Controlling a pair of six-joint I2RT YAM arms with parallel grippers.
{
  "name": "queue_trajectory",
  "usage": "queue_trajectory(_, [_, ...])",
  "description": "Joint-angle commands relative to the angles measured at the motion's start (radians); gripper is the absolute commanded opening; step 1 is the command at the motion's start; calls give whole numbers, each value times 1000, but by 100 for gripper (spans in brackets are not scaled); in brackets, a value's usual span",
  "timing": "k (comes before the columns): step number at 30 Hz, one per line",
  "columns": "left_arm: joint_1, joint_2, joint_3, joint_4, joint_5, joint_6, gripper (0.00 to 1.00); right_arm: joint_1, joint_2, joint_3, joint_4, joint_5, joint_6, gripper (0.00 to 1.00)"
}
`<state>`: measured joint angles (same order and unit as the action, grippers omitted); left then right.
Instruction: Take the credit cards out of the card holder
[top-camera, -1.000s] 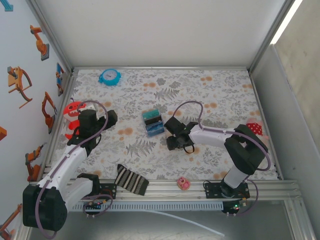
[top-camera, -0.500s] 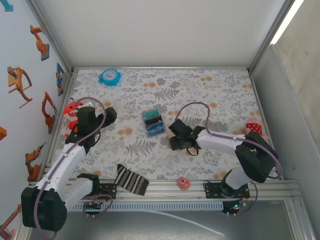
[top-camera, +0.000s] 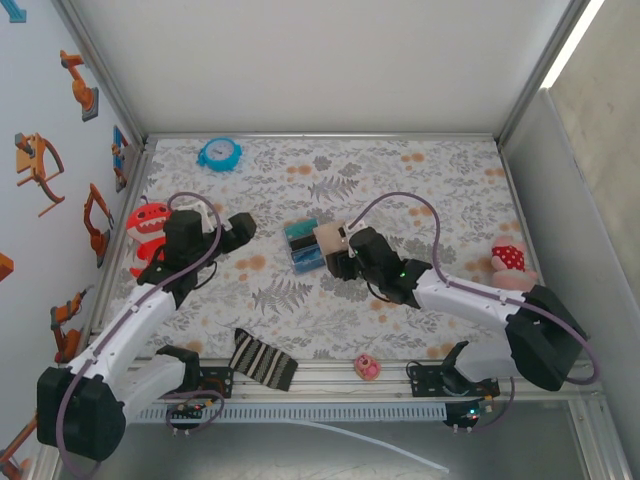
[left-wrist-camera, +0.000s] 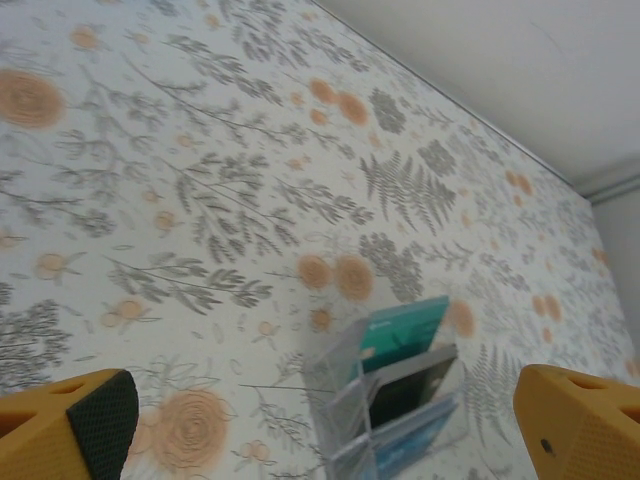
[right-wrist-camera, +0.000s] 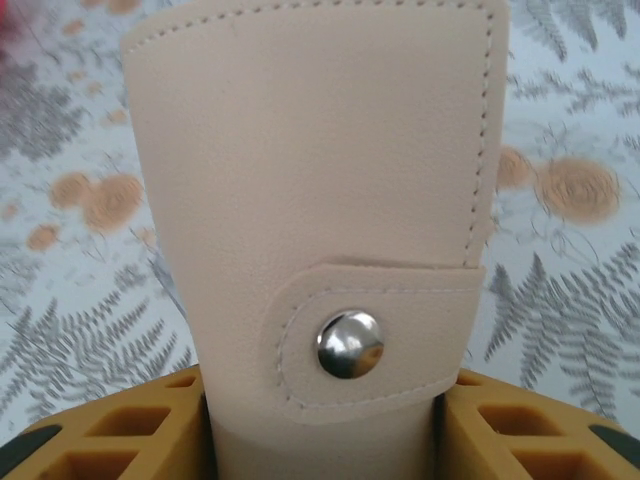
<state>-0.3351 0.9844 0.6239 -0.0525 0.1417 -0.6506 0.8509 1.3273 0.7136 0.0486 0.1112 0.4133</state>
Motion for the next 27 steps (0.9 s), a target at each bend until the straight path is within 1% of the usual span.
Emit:
queue_trajectory(1, [-50, 26, 48, 84, 126, 16, 97, 10, 16, 29, 215, -38, -34, 39])
queue_trajectory(6, [-117, 55, 54, 179, 216, 36, 97, 12, 53, 57, 317, -78, -46, 39])
queue_trajectory(11, [-185, 99, 70, 242, 242, 49, 97, 22, 85, 79, 380, -111, -52, 39])
queue_trajectory(16, [-210, 172, 82, 326, 257, 7, 97, 34, 87, 85, 396, -125, -57, 38])
queue_trajectory(20, [-227, 226, 105, 378, 284, -11, 100, 45, 84, 80, 397, -125, -61, 38])
queue_trajectory(23, [-237, 249, 117, 386, 291, -12, 94, 50, 81, 81, 393, -122, -65, 38])
queue_trajectory(27, [-240, 260, 117, 398, 292, -24, 83, 54, 73, 80, 393, -118, -75, 38])
